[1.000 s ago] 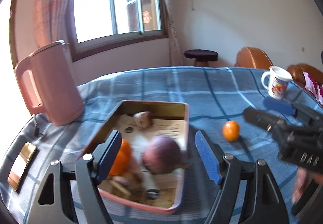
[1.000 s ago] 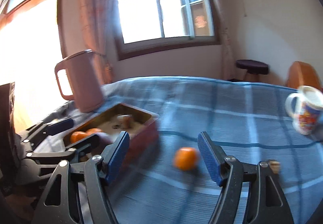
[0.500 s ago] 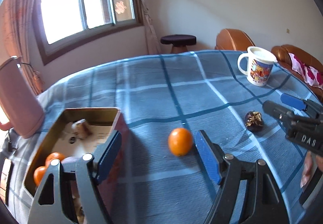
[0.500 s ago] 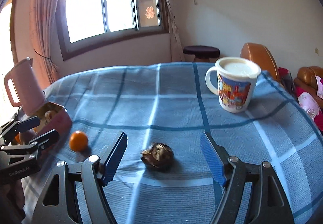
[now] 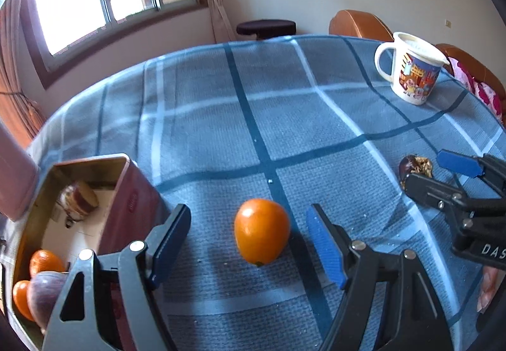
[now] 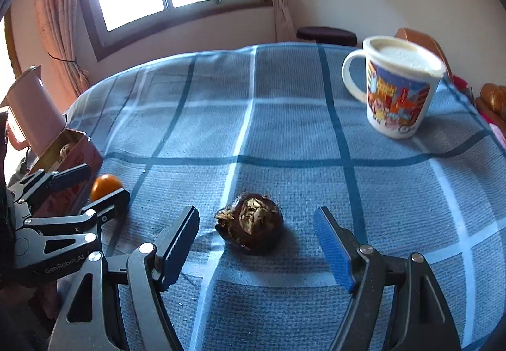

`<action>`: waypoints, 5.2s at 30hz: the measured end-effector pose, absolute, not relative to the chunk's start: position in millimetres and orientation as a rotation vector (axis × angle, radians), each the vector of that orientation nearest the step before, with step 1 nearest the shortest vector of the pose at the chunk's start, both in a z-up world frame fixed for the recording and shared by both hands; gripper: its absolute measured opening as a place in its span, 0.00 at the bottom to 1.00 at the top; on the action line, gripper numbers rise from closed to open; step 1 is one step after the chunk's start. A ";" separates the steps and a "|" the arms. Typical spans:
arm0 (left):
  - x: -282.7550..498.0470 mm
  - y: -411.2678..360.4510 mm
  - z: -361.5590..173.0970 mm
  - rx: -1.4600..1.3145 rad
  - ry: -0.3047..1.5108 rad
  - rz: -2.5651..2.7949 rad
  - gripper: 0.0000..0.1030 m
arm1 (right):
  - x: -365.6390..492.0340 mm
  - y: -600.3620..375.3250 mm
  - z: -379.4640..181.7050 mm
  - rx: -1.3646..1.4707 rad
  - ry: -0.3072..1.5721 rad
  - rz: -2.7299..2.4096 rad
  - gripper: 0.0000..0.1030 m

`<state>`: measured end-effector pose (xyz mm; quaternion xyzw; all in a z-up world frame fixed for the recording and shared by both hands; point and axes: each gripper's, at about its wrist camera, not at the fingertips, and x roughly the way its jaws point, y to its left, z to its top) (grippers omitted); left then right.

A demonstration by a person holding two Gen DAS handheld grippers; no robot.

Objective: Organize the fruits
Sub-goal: 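Move the left tool to the last orange while the right tool approaches the mangosteen, then grasp the orange with the left tool while the right tool grasps the mangosteen, then lift both held fruits and carry them toward the pink tin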

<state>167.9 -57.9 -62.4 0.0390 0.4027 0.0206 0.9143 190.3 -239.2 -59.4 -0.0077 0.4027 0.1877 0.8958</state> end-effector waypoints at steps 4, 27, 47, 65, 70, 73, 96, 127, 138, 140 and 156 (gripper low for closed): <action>171.0 -59.7 -65.1 0.077 0.849 0.023 0.74 | 193.7 -235.1 -63.9 -0.037 0.867 0.388 0.74; 163.8 -56.6 -60.5 0.012 0.826 -0.086 0.35 | 190.7 -224.4 -61.6 -0.075 0.858 0.434 0.45; 143.3 -66.5 -43.3 0.077 0.682 -0.065 0.35 | 168.7 -234.0 -39.5 -0.059 0.701 0.456 0.46; 126.7 -62.0 -35.3 0.052 0.608 -0.041 0.35 | 151.5 -236.1 -27.8 -0.069 0.588 0.442 0.45; 122.2 -60.4 -33.5 0.043 0.589 -0.035 0.35 | 146.5 -234.8 -25.0 -0.084 0.559 0.438 0.45; 120.1 -58.1 -32.4 0.032 0.579 -0.030 0.35 | 144.7 -233.0 -24.2 -0.098 0.550 0.435 0.45; 101.2 -60.6 -24.1 0.051 0.494 0.020 0.35 | 124.2 -233.4 -14.6 -0.122 0.427 0.426 0.45; 81.3 -59.2 -19.1 0.059 0.448 0.051 0.35 | 107.3 -232.6 -9.3 -0.099 0.355 0.446 0.46; 76.0 -53.2 -20.2 0.046 0.456 0.055 0.35 | 98.2 -209.7 -9.2 -0.120 0.354 0.489 0.46; 74.6 -50.3 -20.7 0.040 0.460 0.056 0.35 | 97.4 -207.0 -9.4 -0.117 0.359 0.500 0.46; 59.4 -26.9 -20.6 0.007 0.466 0.083 0.35 | 82.7 -175.8 -9.1 -0.129 0.367 0.579 0.46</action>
